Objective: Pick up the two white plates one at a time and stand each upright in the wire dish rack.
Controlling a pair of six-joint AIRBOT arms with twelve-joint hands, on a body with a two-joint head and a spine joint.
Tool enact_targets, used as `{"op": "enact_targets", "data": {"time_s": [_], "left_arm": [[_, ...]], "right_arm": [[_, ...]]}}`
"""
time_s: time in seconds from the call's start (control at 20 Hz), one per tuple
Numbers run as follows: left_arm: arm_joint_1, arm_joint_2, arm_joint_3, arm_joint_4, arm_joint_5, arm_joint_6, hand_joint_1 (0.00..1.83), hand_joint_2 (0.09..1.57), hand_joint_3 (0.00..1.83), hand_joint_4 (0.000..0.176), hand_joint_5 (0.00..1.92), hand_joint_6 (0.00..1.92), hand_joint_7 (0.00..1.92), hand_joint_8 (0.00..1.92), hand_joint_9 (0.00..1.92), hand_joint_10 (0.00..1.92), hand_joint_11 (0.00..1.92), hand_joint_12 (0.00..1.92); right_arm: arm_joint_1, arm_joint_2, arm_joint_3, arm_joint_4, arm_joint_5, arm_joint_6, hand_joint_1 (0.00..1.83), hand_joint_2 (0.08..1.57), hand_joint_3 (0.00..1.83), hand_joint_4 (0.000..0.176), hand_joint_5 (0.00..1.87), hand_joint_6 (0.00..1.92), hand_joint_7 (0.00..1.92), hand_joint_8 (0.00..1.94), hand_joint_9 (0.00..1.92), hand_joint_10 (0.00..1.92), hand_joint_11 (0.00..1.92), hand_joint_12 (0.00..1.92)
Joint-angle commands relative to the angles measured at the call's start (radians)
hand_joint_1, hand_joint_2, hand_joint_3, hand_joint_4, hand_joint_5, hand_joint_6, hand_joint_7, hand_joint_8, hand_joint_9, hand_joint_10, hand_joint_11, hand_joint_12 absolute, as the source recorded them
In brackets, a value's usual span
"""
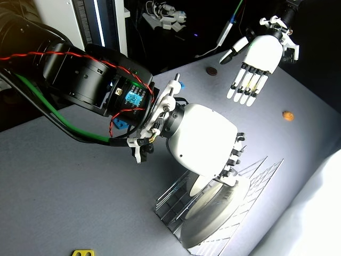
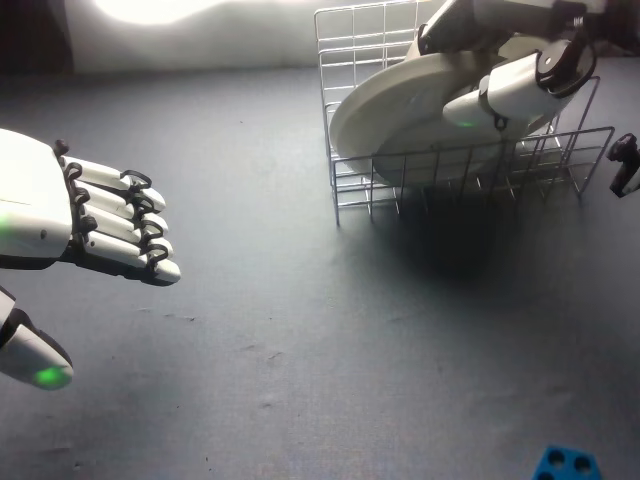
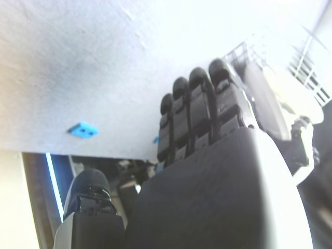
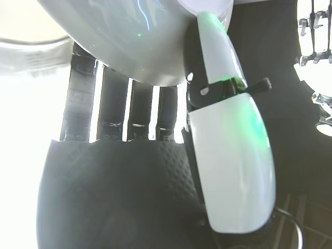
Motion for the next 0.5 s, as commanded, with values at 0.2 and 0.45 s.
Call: {"op": "enact_targets", "data": {"time_s": [0.2, 0.45], "left_arm": [[-0.010, 0.007, -0.006, -0.045, -0.003, -0.001, 0.00, 1.11, 0.00, 0.000, 0.20, 0.00, 0.24, 0.00, 0.19, 0.00, 0.00, 0.30], [-0.010, 0.007, -0.010, -0.041, -0.001, -0.001, 0.00, 1.10, 0.00, 0.000, 0.18, 0.00, 0.22, 0.00, 0.17, 0.00, 0.00, 0.24]], "right_arm": [[0.008, 0.003, 0.000, -0.007, 0.086, 0.005, 1.03, 1.10, 0.00, 0.000, 0.71, 0.11, 0.81, 0.00, 0.76, 0.06, 0.25, 1.26], [0.018, 0.004, 0.000, -0.008, 0.086, 0.005, 0.94, 1.12, 0.00, 0.000, 0.59, 0.01, 0.65, 0.00, 0.62, 0.00, 0.07, 1.29]]}}
